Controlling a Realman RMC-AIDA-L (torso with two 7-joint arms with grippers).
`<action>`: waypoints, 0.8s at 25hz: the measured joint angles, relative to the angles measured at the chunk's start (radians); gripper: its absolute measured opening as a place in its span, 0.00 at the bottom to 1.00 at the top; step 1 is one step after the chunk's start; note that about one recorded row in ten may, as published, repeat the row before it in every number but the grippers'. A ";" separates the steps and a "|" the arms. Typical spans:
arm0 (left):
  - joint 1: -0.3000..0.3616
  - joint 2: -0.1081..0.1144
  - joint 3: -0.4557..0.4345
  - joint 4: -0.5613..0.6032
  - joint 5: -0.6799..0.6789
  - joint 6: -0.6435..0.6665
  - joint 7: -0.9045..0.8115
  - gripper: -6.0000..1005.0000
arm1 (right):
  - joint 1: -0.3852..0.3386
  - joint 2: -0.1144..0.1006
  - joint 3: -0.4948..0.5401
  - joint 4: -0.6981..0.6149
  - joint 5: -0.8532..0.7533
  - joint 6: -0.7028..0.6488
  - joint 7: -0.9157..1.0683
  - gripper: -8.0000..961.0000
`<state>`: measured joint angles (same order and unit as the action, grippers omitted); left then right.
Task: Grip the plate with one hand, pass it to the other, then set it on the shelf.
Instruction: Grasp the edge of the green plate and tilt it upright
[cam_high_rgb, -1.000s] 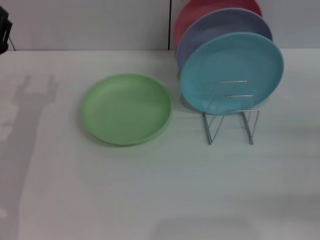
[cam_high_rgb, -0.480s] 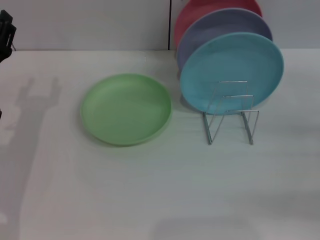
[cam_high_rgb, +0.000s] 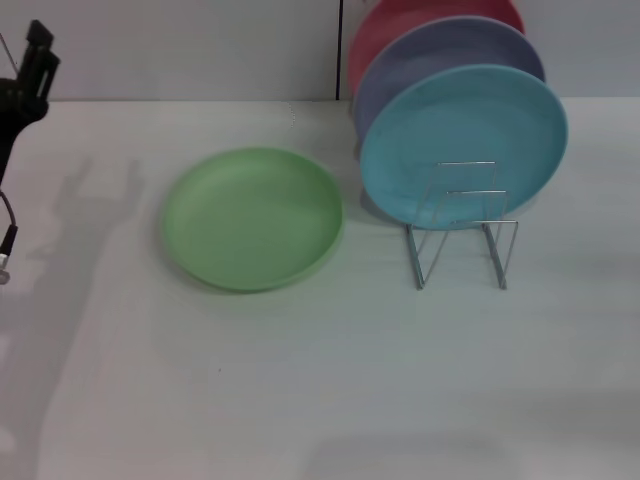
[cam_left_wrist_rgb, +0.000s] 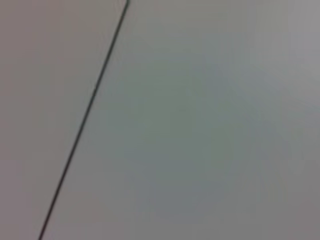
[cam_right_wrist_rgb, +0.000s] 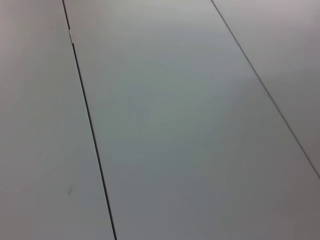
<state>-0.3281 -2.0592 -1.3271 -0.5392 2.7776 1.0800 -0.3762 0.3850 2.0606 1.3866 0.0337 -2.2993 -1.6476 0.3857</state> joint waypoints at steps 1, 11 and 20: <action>0.000 0.000 0.000 0.000 0.000 0.000 0.000 0.69 | 0.000 0.000 0.000 0.000 0.000 0.000 0.000 0.65; 0.012 0.044 -0.001 -0.231 0.061 -0.466 -0.006 0.69 | -0.001 0.000 0.000 -0.002 0.000 0.003 -0.002 0.65; 0.060 0.075 -0.021 -0.619 0.063 -1.039 0.002 0.69 | 0.008 -0.002 -0.006 -0.003 -0.002 0.009 -0.002 0.65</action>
<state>-0.2676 -1.9840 -1.3482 -1.1583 2.8408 0.0409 -0.3741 0.3928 2.0587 1.3809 0.0310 -2.3015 -1.6382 0.3834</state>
